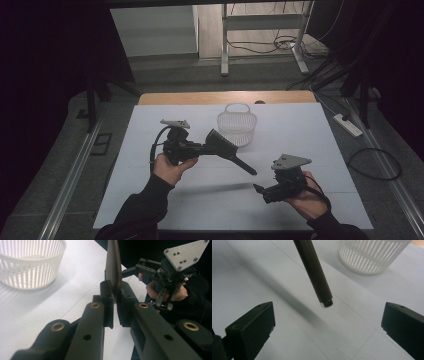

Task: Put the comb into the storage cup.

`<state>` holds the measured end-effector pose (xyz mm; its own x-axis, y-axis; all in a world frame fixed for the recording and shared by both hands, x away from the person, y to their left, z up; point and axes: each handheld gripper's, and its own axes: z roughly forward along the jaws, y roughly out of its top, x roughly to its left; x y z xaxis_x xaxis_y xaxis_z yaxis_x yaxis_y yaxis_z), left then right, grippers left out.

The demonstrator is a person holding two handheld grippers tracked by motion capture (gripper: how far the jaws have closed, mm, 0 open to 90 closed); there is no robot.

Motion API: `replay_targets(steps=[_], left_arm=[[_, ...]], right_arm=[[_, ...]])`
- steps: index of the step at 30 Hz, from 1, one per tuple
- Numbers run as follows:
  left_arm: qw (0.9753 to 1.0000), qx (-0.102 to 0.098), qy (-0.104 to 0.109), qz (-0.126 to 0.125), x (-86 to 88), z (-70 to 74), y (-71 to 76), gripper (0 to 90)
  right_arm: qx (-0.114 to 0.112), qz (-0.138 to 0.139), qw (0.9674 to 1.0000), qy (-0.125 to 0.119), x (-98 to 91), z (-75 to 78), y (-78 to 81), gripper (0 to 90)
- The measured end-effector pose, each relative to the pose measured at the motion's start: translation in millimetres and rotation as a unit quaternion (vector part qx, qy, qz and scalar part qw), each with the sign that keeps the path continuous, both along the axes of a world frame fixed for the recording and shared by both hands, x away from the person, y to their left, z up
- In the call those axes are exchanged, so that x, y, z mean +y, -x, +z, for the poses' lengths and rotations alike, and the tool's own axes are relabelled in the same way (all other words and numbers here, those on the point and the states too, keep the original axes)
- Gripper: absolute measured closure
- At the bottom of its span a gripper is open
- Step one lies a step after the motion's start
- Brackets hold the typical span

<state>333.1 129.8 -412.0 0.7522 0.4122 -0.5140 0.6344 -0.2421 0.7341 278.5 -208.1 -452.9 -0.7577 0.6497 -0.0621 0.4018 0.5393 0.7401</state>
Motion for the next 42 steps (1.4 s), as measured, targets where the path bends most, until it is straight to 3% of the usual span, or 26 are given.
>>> replay_targets(steps=[10, 23, 42], left_arm=[[0.9999, -0.008, 0.005, 0.013, 6.6, 3.7, -0.3, 83.5], [0.9993, -0.018, 0.011, 0.032, 19.0, 12.1, -2.0, 83.5], [0.9976, -0.034, 0.008, 0.059, 34.9, 28.0, -12.1, 83.4]], right_arm=[[0.001, -0.005, 1.0000, -0.006, -7.9, -2.8, 1.0, 0.0], [0.011, -0.008, 0.9999, 0.010, -18.7, -8.6, 3.3, 0.0], [0.021, -0.035, 0.9992, -0.001, -43.4, -8.7, 9.7, 0.0]])
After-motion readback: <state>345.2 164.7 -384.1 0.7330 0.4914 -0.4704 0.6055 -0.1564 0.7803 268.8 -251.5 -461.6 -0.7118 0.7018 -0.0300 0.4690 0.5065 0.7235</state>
